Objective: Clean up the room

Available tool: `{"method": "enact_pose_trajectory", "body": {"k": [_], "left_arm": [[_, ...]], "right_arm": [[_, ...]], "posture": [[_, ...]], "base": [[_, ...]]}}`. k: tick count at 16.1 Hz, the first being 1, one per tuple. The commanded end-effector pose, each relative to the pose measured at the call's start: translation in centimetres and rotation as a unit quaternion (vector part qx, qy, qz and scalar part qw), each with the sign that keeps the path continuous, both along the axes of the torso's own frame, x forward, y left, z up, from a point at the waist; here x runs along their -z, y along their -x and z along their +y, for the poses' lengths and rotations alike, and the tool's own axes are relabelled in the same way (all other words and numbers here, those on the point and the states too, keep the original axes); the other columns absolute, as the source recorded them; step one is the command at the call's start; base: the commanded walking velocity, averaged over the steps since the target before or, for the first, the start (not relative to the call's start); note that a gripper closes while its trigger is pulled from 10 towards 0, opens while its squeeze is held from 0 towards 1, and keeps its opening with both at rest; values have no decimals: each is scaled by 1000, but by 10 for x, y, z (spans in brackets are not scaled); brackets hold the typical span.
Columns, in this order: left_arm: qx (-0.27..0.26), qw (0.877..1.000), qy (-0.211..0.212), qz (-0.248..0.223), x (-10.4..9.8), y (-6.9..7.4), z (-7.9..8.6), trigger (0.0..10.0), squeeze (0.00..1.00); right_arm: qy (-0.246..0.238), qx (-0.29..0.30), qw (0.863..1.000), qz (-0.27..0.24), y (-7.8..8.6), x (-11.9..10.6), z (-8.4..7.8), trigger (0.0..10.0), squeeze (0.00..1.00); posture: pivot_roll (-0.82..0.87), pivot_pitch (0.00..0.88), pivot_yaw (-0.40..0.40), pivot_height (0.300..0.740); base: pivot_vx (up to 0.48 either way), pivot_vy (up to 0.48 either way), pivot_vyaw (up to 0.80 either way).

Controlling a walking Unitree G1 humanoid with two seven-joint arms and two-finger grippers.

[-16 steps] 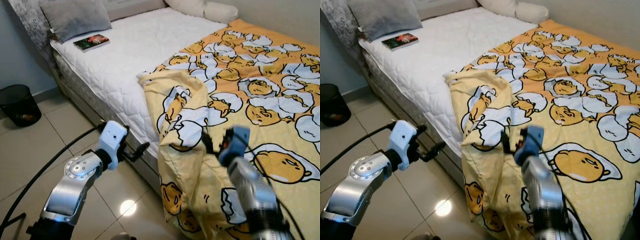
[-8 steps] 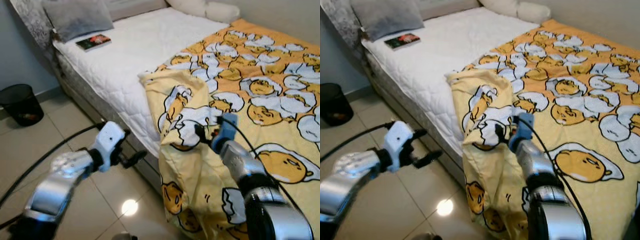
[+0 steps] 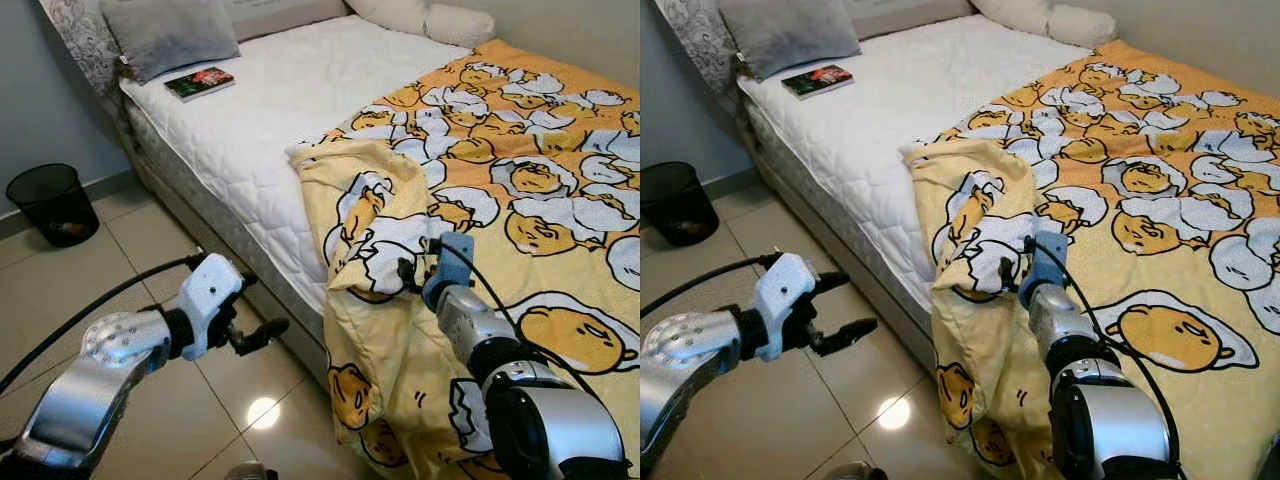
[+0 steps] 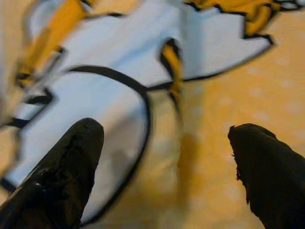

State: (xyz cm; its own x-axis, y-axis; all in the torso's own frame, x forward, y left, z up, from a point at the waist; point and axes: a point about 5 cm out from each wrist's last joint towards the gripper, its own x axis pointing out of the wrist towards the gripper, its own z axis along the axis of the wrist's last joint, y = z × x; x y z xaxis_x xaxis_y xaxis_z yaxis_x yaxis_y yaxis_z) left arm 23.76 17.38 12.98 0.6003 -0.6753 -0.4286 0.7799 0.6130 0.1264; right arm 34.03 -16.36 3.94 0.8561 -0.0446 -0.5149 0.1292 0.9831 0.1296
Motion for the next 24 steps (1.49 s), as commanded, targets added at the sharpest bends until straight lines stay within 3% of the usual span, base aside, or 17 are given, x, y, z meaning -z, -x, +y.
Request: {"method": "enact_pose_trajectory", "body": {"k": [1, 5, 6, 7, 8, 10, 24], "left_arm": [[3, 1000, -1, 1, -5, 4, 2, 10000, 427], [7, 1000, -5, 6, -9, 7, 3, 10000, 431], [7, 1000, -5, 6, -11, 8, 2, 10000, 435], [7, 1000, -6, 7, -13, 9, 3, 10000, 431], [6, 1000, -8, 10, -13, 11, 4, 10000, 431], [5, 1000, -10, 13, -13, 13, 5, 10000, 435], [-3, 1000, -4, 8, -9, 7, 0, 10000, 424]], "right_arm": [[-36, 16, 999, 2, 0, 1, 3, 10000, 0], [-94, 28, 995, 10, 2, 5, 13, 10000, 0], [-111, 33, 993, 9, 2, 5, 15, 6196, 0], [-120, 33, 992, 8, 2, 5, 17, 3804, 0], [-119, 31, 992, 10, 3, 6, 18, 510, 0], [-120, 34, 992, 12, 3, 7, 19, 0, 0], [-121, 15, 993, 6, 0, 2, 15, 0, 0]], "posture": [[152, 72, 7, 740], [173, 94, 6, 740], [181, 104, 6, 740], [187, 114, 5, 740], [191, 122, 4, 740], [191, 125, 4, 740], [154, 77, -8, 740]], "base": [[0, 0, 0], [0, 0, 0], [0, 0, 0], [0, 0, 0], [0, 0, 0], [0, 0, 0], [0, 0, 0]]}}
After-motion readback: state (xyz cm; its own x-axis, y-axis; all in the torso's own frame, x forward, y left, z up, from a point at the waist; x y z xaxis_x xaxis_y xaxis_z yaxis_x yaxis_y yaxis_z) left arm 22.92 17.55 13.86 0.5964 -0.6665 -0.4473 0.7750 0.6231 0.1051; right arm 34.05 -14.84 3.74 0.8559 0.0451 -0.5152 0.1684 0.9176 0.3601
